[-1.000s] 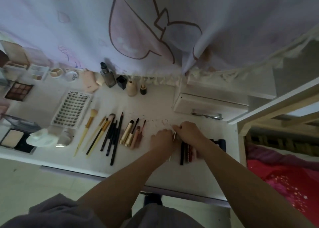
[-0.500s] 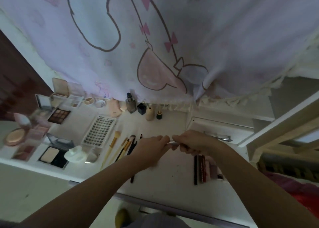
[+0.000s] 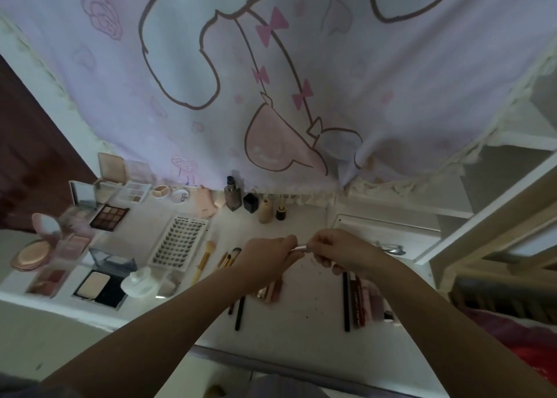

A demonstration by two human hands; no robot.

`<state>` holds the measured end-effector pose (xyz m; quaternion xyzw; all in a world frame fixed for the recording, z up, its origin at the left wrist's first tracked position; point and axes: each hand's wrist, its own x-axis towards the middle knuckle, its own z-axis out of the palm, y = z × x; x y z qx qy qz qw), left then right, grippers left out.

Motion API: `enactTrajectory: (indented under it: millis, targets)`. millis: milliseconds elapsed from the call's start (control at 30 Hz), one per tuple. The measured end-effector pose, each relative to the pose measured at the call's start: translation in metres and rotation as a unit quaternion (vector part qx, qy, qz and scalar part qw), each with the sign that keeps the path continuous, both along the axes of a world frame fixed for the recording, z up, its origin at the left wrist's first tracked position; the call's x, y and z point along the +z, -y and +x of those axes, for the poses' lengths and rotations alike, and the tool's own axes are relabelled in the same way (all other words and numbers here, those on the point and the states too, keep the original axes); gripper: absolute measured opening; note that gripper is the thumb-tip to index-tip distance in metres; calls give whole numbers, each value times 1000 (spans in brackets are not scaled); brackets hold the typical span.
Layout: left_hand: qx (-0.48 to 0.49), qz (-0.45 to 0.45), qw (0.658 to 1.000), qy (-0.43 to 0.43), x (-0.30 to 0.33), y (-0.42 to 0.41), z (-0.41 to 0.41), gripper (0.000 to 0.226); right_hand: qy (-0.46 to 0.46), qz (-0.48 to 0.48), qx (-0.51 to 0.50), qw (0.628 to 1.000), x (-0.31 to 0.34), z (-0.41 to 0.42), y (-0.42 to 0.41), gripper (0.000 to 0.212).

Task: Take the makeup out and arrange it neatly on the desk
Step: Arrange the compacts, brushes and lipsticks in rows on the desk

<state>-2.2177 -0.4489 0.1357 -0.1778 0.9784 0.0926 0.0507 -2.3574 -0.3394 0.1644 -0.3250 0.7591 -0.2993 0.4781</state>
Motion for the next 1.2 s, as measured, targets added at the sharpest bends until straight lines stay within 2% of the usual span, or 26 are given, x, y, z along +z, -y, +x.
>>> enactTrajectory:
  millis: [67,167,300,433,533,667,800,933,1067,1200]
  targets:
    - [5,4,1000,-4,2,1,-1,35,15,-10,-5,1000,3,0,-2,15]
    - [4,-1,1000,-10,4,-1,-2,36,12,0,-14,1000,5,1,-4,30]
    - [0,-6,1000,-7,6,-2,-3,35,5,-15,-4,1000,6,0,-8,16]
    - [0,-8,1000,-3,8,-6,-5,34,36,-5,-29,999,6,-2,-12,31]
    - [0,-4,1000,-1,7,-9,-5,35,27,-9,-12,1000,5,-3,-15,19]
    - [11,-1,1000,-5,4,-11,-4,35,55,20,-21,998,6,-2,-17,32]
    - [10,-2,1000,-4,2,-13,-2,35,41,15,3,999,4,-2,-19,21]
    - [17,-9,1000,6,0,-14,-1,35,47,23,-23,998,2,0,-18,34]
    - [19,-12,1000,6,-2,-14,1,35,23,14,1,1000,-1,-2,-19,18]
    - [23,-3,1000,2,-4,-16,1,34,35,22,-15,999,-2,2,-18,36]
